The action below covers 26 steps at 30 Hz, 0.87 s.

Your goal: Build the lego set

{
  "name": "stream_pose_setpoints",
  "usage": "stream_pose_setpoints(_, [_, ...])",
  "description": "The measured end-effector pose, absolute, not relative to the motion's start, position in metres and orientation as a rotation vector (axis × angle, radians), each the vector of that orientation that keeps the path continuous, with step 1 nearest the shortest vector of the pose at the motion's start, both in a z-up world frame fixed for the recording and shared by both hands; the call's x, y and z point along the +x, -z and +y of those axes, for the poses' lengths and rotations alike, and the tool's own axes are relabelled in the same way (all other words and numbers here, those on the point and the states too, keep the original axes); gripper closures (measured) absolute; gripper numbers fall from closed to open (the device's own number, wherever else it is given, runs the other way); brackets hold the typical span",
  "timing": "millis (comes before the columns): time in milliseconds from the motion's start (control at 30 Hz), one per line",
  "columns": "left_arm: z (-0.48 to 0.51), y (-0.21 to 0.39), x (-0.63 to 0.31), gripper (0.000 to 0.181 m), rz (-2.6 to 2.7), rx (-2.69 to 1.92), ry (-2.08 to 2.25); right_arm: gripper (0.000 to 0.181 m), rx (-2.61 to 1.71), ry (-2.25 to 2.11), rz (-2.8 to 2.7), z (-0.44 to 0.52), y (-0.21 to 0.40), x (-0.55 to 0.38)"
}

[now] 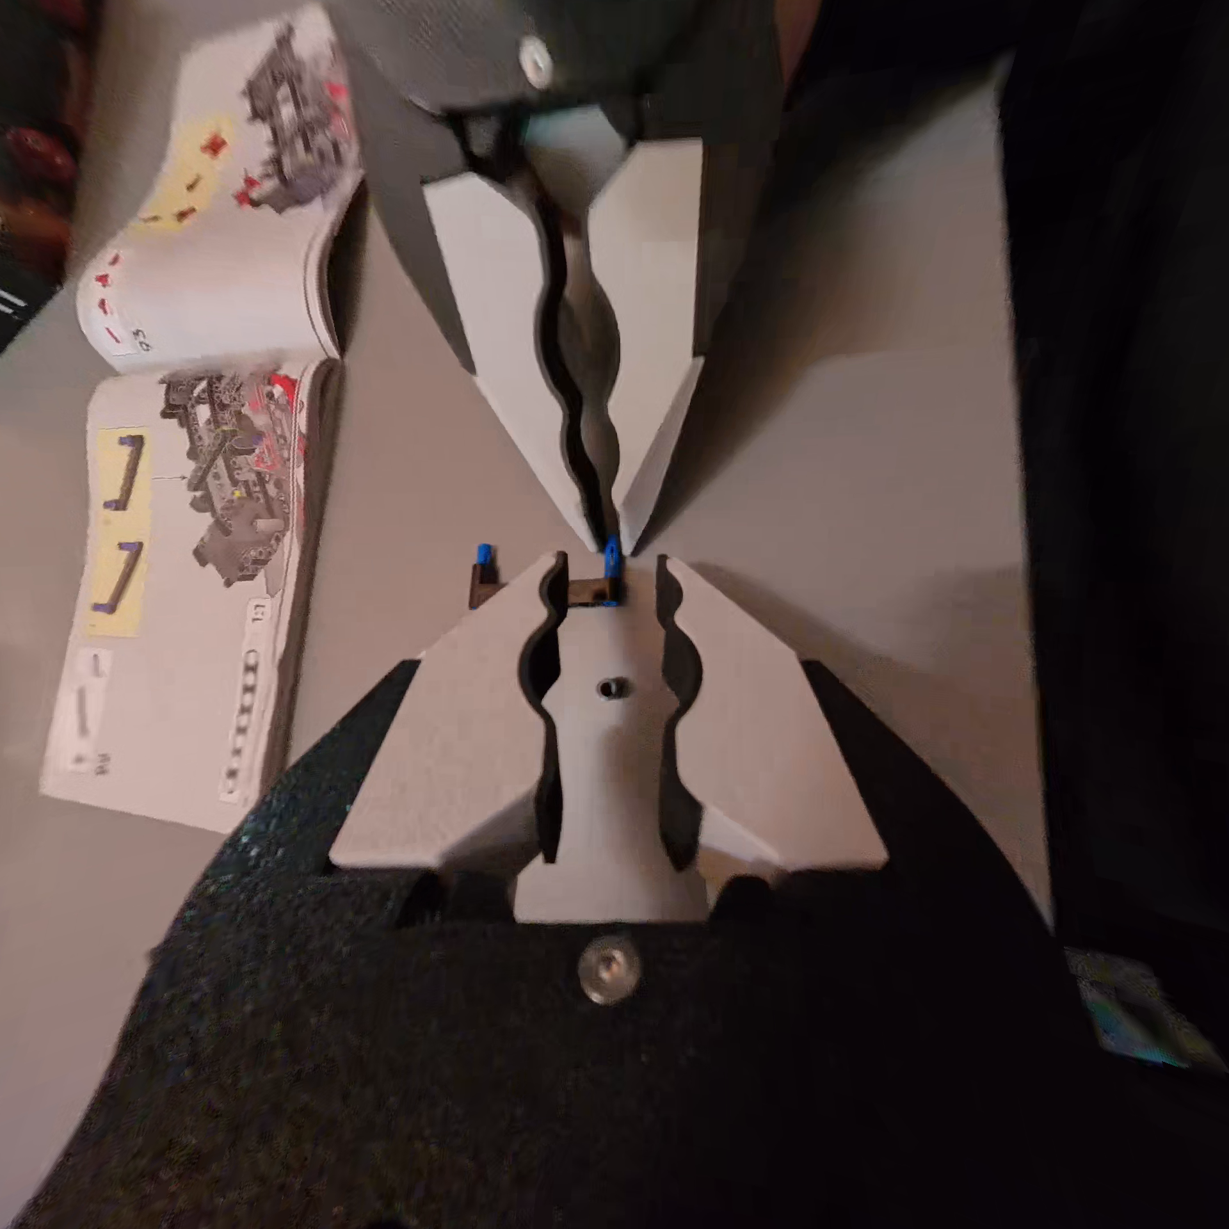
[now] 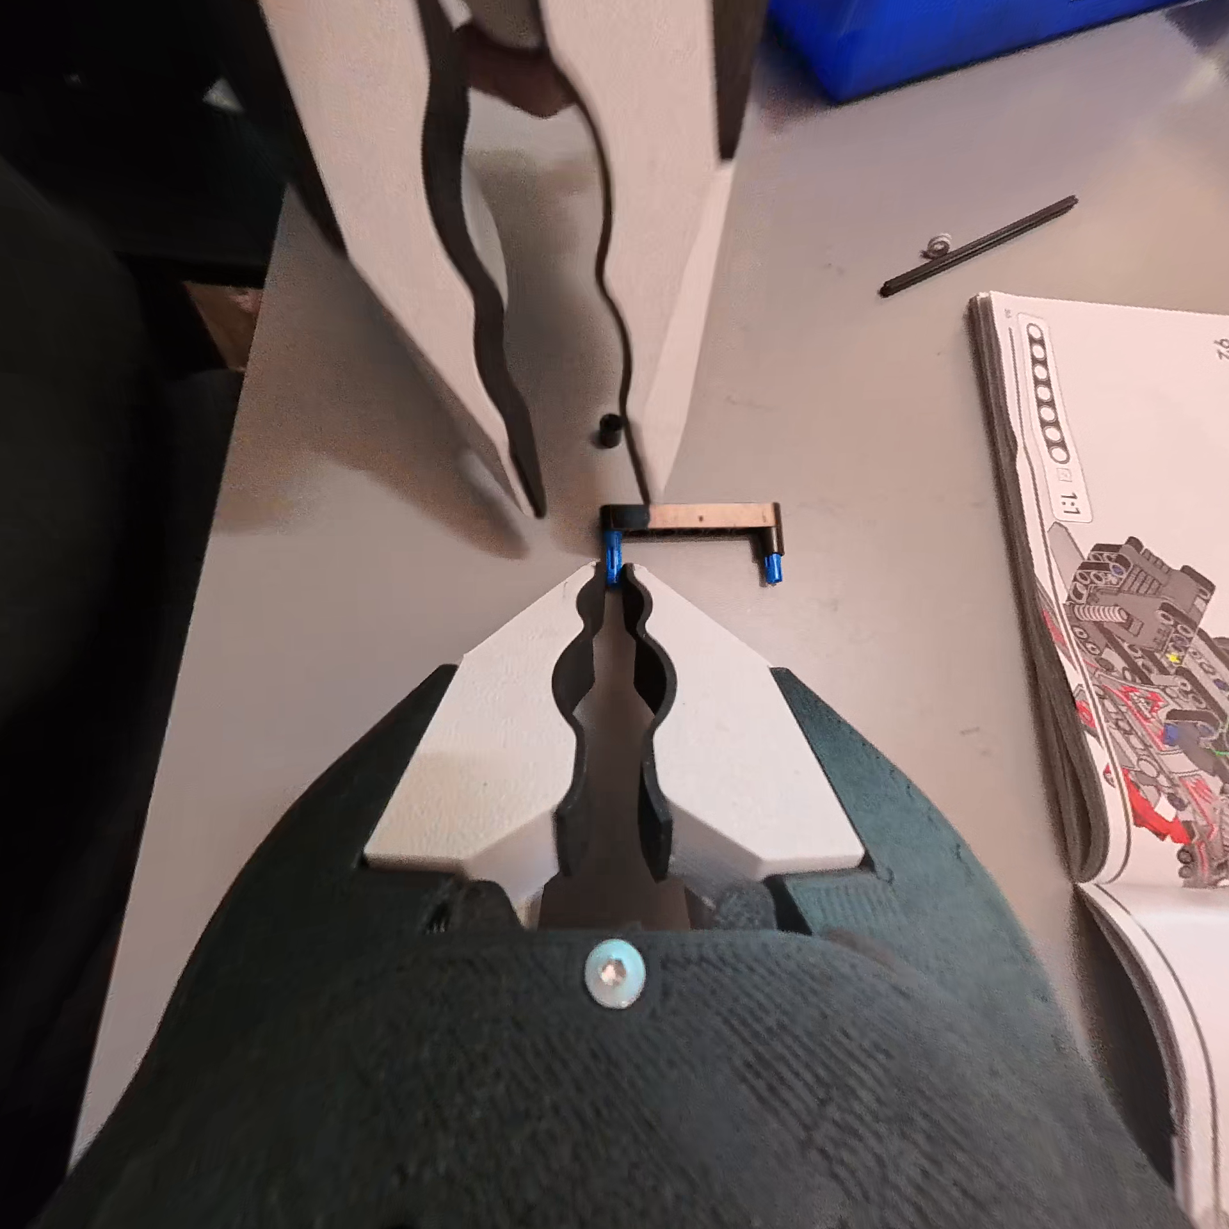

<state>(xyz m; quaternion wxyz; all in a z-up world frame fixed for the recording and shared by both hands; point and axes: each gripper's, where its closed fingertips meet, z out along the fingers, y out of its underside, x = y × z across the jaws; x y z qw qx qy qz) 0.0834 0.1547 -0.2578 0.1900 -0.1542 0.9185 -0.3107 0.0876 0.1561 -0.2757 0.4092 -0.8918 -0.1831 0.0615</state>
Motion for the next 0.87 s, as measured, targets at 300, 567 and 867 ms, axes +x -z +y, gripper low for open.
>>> stream_pose_setpoints(300, [0.147,0.262,0.104,0.179,2.445,-0.240,0.615,0.178,-2.226,-0.300,-0.090,0.150,0.254,0.096])
stream_pose_setpoints(567, [0.123,0.217,0.087,0.179,2.360,-0.367,1.551,0.140,-2.028,-0.027,-0.332,0.124,0.222,0.121])
stream_pose_setpoints(867, [0.113,0.213,0.078,0.179,2.500,-0.172,1.835,0.154,-2.127,-0.232,-0.640,0.122,0.254,0.090])
